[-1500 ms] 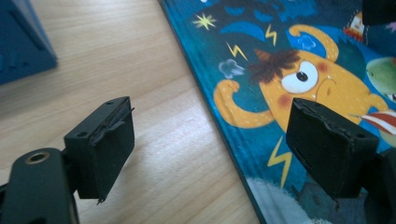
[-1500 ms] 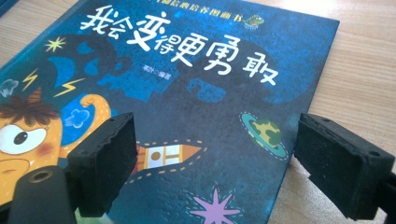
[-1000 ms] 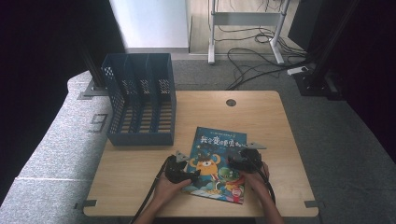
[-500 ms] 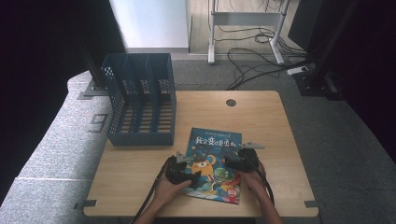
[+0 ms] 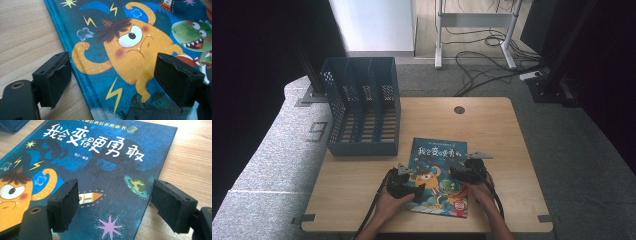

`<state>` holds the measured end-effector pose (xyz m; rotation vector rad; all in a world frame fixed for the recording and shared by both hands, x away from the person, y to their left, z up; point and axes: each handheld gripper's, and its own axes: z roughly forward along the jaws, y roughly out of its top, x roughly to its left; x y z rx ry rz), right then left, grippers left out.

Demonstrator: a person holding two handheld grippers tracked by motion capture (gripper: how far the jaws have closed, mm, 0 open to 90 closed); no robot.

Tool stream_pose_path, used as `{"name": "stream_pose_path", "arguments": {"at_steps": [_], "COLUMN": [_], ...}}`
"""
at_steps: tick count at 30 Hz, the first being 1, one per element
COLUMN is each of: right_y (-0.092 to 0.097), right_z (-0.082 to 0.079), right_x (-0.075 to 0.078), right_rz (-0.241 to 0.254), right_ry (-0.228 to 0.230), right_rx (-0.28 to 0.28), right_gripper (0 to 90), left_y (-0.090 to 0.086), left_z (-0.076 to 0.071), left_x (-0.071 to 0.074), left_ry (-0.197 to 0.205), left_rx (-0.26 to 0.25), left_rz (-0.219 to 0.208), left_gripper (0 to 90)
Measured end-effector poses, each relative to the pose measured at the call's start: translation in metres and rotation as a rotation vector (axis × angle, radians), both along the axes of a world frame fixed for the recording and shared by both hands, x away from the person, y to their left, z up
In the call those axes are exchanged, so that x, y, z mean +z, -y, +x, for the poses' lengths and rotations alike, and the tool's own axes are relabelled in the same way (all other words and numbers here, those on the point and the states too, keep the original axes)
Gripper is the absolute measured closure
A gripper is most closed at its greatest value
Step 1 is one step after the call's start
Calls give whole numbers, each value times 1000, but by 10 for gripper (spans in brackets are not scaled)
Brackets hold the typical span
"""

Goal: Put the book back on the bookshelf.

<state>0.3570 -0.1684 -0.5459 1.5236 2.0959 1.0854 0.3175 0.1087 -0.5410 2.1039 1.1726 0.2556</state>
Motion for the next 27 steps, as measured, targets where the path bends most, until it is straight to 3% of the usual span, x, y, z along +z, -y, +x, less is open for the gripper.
{"name": "stream_pose_path", "arguments": {"at_steps": [3,9,17,21,27], "right_y": [0,1,5,9,14], "right_z": [1,1,2,3,5], "right_x": [0,-1,0,3,2], "right_rz": [9,13,35,60,56], "right_ry": [3,6,2,-22,-64], "right_rx": [8,16,24,27,11], "right_gripper": [231,250,288,322,324], "left_y": [-3,-8,-11,-10,-8], "left_z": [3,6,8,7,8], "left_x": [0,0,-1,0,-1], "left_ry": [-4,7,5,6,10], "left_rx": [6,28,34,19,15], "left_rz": [-13,1,-26,-14,-13], "left_gripper": [146,159,168,167,167]}}
